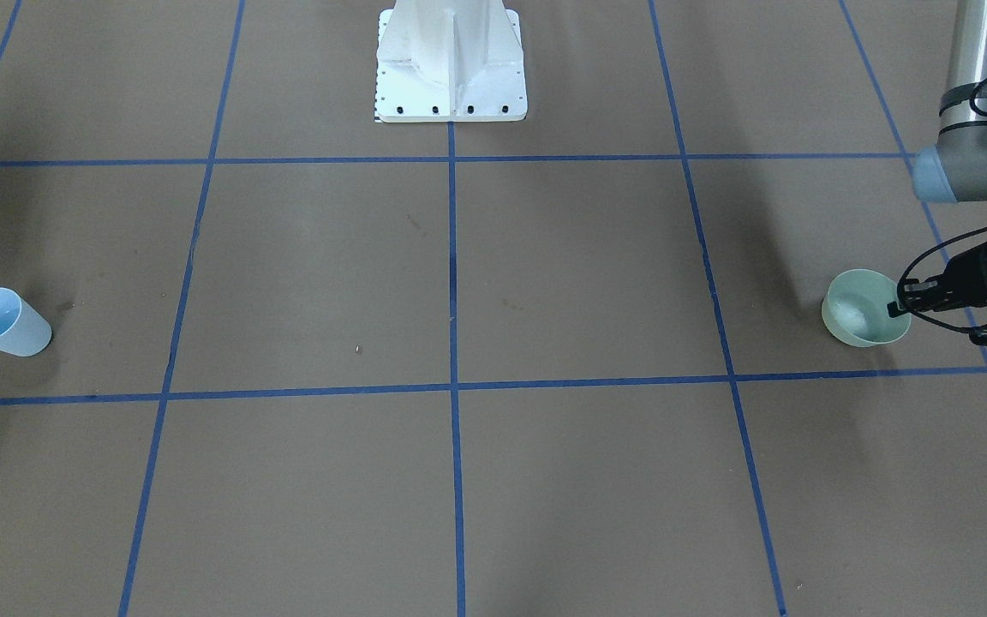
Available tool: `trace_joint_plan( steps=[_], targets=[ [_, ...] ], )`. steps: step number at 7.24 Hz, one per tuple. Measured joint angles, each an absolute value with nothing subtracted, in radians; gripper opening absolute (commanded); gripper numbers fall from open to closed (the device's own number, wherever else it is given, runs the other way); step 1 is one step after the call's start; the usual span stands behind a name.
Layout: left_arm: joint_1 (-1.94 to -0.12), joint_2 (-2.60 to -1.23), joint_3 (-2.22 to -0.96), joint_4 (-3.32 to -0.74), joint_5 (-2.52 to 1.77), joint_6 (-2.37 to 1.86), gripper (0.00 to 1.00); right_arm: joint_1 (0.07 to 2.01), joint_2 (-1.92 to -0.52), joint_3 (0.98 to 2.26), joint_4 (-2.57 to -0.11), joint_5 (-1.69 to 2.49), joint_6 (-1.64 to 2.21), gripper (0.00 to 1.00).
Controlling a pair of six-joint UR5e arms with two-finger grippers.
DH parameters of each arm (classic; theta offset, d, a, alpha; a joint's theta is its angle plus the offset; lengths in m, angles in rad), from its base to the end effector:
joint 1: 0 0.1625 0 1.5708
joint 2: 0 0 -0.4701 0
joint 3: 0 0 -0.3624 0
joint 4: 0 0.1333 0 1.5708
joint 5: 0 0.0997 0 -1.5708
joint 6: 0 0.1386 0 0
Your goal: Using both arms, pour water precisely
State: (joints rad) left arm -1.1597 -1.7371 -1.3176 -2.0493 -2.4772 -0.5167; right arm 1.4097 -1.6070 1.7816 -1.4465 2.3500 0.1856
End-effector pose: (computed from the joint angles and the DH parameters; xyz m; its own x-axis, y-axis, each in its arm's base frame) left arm 0.2031 -0.5263 0.6985 0.5695 0.0352 -0.8212 -0.1012 0.9945 -0.0276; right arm -0.0390 -0.4639 0.6342 0.6859 -0.1388 0.7144 0.0272 0.9858 0.1655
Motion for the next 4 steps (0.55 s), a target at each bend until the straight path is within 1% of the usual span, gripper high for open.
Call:
trace_joint_plan(
  steps=[2, 4],
  targets=[
    [-1.141, -1.778, -1.423, -2.049, -2.514, -0.701, 0.0, 1.41, -1.611, 1.782, -1.447, 2.349, 0.189, 1.0],
    [-1.042, -1.846, -1.532, -2.048, -2.512, -0.959, 0.0, 1.41, -1.616, 1.781, -1.447, 2.348, 0.19, 1.0]
  ],
)
